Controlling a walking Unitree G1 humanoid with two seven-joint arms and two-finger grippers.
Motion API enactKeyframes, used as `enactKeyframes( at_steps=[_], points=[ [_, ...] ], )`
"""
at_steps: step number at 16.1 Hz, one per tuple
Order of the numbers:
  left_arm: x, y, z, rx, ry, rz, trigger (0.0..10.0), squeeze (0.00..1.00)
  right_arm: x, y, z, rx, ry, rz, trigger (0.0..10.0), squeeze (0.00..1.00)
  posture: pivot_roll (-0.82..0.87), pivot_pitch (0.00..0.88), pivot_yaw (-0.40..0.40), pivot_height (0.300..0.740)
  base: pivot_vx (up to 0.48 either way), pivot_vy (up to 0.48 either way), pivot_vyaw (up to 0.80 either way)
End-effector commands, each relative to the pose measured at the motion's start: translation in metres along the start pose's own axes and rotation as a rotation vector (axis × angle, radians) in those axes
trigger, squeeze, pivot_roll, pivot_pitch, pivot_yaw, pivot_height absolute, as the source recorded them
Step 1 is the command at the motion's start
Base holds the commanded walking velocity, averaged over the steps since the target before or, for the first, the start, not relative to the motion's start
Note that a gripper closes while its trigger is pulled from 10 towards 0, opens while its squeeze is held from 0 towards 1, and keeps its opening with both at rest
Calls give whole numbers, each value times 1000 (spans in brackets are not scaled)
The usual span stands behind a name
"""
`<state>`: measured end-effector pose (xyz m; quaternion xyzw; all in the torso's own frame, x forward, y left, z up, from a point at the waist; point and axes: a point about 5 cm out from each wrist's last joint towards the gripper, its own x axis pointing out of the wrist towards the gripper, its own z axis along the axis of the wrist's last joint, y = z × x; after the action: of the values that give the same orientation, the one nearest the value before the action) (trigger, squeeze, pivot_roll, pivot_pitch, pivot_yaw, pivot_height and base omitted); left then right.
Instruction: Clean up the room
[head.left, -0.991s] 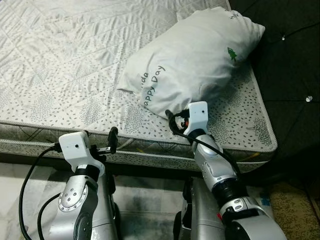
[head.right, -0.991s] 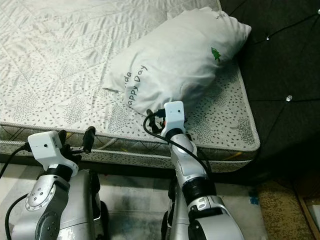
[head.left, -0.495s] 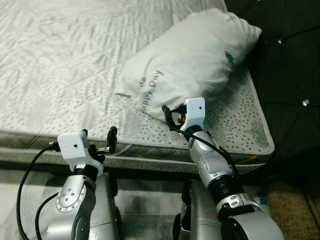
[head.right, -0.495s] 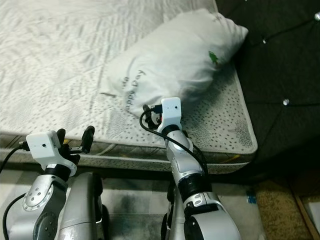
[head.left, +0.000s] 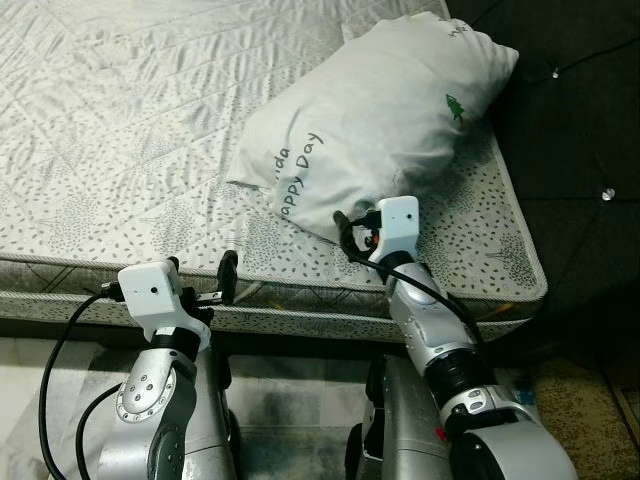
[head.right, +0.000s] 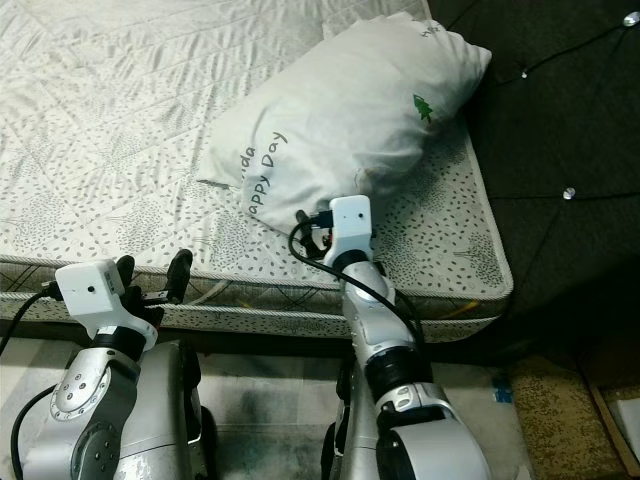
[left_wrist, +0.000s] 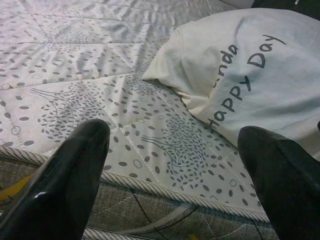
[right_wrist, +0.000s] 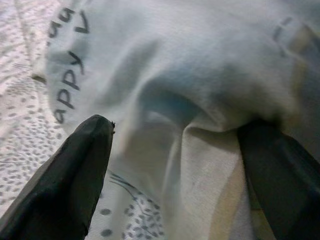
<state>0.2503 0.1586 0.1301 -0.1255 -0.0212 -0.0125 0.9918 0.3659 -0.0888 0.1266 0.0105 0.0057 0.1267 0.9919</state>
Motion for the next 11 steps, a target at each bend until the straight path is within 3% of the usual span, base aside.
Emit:
enactKeyframes(
  at_steps=[1, 6, 9, 11],
  points=[
    [-3, 1, -4, 4, 19, 17, 10000, 0, 1, -8, 0, -6, 6, -36, 10000, 0, 58, 232, -104, 545, 0, 0, 0],
    [-6, 2, -5, 14, 29, 28, 10000, 0, 7, -15, 10, -24, -18, -149, 10000, 0, 86, 239, -98, 545, 0, 0, 0],
    [-6, 5, -3, 23, 35, 33, 10000, 0, 14, -8, 14, -17, -5, -188, 10000, 0, 104, 243, -92, 545, 0, 0, 0],
    [-11, -2, 2, -31, 37, -42, 10000, 0, 21, 8, 20, 28, -5, -193, 10000, 0, 146, 243, -88, 545, 0, 0, 0]
  ],
)
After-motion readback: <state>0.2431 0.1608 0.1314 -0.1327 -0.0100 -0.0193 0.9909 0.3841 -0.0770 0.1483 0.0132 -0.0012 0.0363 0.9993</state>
